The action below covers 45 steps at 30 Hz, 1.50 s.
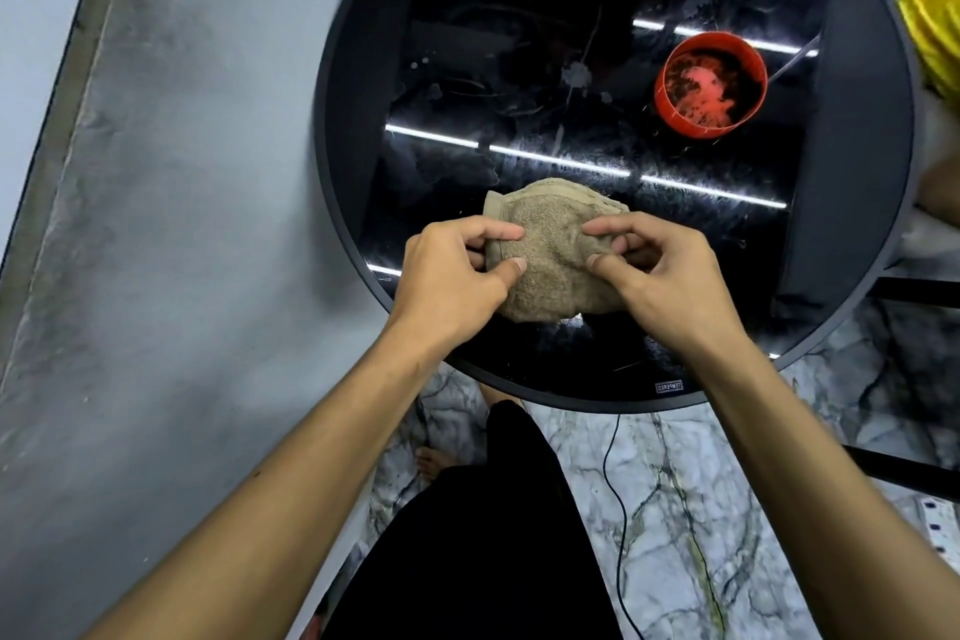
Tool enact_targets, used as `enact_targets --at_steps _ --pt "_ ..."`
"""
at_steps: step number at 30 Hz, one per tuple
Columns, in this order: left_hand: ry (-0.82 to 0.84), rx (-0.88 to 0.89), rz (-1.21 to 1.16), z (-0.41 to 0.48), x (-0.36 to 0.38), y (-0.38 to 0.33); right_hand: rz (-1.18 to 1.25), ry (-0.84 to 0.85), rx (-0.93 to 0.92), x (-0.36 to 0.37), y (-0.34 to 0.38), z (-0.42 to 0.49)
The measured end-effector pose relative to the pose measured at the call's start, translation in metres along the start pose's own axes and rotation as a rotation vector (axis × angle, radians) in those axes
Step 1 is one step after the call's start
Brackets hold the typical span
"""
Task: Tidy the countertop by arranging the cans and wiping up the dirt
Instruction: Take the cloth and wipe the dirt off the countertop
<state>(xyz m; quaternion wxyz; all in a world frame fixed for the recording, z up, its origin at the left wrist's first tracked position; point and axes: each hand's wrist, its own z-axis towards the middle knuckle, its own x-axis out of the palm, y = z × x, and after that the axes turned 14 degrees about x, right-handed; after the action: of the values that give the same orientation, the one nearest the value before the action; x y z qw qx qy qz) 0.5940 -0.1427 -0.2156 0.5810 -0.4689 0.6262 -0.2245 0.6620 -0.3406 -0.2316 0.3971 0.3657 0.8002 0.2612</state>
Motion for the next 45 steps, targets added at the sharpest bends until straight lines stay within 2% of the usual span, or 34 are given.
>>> enact_targets --at_steps 10,16,19,29,45 --pt "-0.032 -0.103 -0.040 0.002 0.002 -0.005 0.133 0.051 0.058 -0.005 -0.002 0.001" --pt "0.054 -0.201 -0.031 0.015 -0.001 -0.008 0.113 0.028 0.120 -0.004 -0.004 0.006" --pt "0.099 -0.242 -0.123 0.018 -0.002 -0.007 0.160 0.017 0.141 -0.002 -0.004 0.008" --pt "-0.047 -0.129 -0.278 0.001 -0.005 -0.005 0.273 0.039 0.040 -0.008 0.003 0.002" --pt "-0.221 -0.027 -0.363 -0.037 -0.041 -0.022 0.218 0.119 -0.113 -0.016 0.053 -0.032"
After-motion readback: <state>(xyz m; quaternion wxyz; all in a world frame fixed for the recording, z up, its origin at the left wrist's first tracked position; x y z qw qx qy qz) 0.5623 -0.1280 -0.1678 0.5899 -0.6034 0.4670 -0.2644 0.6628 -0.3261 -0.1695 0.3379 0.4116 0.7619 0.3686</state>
